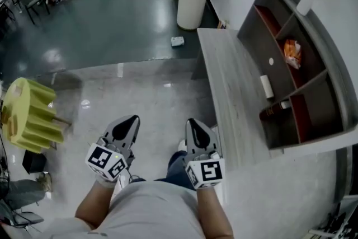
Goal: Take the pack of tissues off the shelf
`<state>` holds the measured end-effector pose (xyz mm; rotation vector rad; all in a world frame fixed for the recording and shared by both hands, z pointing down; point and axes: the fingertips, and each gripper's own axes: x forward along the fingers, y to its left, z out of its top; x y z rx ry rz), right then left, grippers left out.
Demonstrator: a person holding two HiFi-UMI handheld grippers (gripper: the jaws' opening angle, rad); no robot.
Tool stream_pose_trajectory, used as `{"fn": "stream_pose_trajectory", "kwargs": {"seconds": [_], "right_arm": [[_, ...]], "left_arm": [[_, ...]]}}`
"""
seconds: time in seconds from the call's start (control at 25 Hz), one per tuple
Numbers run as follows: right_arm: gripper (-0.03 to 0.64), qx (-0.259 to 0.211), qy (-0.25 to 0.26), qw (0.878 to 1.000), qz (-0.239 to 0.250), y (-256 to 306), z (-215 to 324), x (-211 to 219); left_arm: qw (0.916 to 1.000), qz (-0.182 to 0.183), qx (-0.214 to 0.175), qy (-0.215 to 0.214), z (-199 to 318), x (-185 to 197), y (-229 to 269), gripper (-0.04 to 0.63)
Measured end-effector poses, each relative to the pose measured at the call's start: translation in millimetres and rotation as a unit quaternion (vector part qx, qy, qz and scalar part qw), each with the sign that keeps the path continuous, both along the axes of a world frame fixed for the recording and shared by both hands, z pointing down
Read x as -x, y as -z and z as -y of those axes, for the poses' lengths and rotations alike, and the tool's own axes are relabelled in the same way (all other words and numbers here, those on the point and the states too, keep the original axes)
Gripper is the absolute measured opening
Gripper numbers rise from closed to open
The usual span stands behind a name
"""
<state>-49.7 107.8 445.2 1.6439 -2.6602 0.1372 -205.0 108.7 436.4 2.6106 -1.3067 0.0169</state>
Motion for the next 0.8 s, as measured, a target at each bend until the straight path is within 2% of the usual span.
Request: {"fn": "stream_pose_trajectory", "kwargs": {"seconds": [0.36, 0.6, 0.8], "right_arm": [[0.022, 0.012, 0.016, 1.0, 0.001, -12.4, 141.4, -57.3], [0.023, 0.034, -0.012, 0.999, 0.004, -14.0, 211.9, -123.5], [0.023, 0.029, -0.054, 0.998, 0.02, -1.5, 255.7, -186.1]], "left_arm": [[0.9995, -0.001, 0.015, 0.028, 135.8, -56.2, -10.6, 0.015], [0.9992, 0.005, 0.027, 0.031, 197.0, -97.4, -4.2, 0.015], [0.999, 0.023, 0.03, 0.023, 235.0, -129.7, 8.5, 0.015]]}}
